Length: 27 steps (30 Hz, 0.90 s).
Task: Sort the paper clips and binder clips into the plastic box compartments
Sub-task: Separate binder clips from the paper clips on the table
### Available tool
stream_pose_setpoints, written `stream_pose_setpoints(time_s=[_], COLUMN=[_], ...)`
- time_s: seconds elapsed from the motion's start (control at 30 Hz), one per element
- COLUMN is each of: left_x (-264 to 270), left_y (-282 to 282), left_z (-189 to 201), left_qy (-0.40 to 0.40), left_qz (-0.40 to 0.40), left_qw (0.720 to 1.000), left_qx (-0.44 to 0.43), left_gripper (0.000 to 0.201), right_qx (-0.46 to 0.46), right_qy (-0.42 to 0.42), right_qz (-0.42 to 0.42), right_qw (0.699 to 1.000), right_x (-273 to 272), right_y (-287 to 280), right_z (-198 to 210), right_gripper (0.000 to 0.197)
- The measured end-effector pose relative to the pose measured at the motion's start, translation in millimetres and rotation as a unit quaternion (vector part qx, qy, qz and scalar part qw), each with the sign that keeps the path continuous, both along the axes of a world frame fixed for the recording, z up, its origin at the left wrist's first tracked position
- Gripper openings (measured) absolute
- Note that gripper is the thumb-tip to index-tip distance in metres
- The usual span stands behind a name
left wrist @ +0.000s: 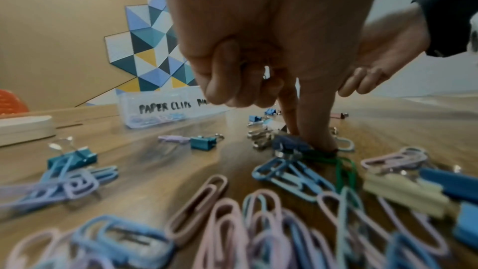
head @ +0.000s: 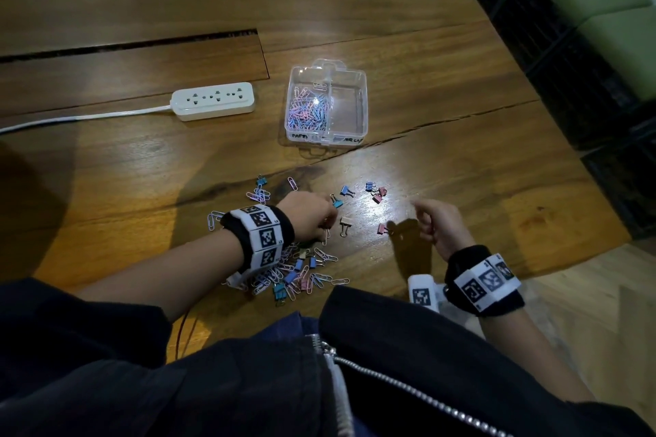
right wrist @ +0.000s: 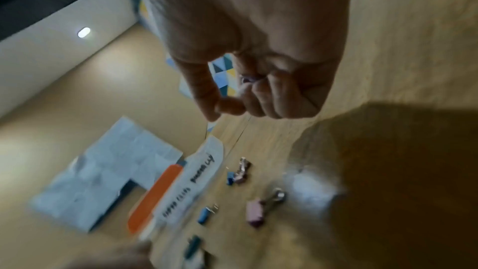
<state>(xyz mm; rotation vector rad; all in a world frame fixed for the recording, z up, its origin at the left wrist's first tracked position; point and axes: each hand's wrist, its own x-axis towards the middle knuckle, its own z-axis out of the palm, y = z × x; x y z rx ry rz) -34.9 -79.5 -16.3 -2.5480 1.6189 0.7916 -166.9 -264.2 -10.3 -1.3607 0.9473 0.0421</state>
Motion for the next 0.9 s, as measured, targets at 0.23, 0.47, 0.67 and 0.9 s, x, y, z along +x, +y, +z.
stream_pose_setpoints(time_s=[0.23,0.47,0.67,0.9], left_x=[-5.2,4.9,23.5,19.2], left_y=[-4.0,3.3,33.0,53.9], left_z=[-5.0,-0.5,5.0,-2.0], left_qy=[-0.043,0.175,0.603,0.585], left_qz=[-0.060,0.122,0.405,0.469], left_qw=[0.995,0.976,0.660,0.630], left_qx=[0.065,-0.046,-0.192,-0.202], left_gripper=[0.035,0.023,0.009,0.025], right_qx=[-0.161,-0.318,-0.336,-0.352], right_qy=[0.066,0.043,0.003,0.045], right_qz=[0.288,0.459,0.440,0.492], right_qw=[0.942,0.829,0.833,0.795], right_x=[-6.9,-5.6,9.9,20.6], right_y=[53.0,89.6,90.8,88.9], right_z=[-18.4,-21.0,-20.6,-21.6], right_gripper=[0.032,0.050,0.025,0.021])
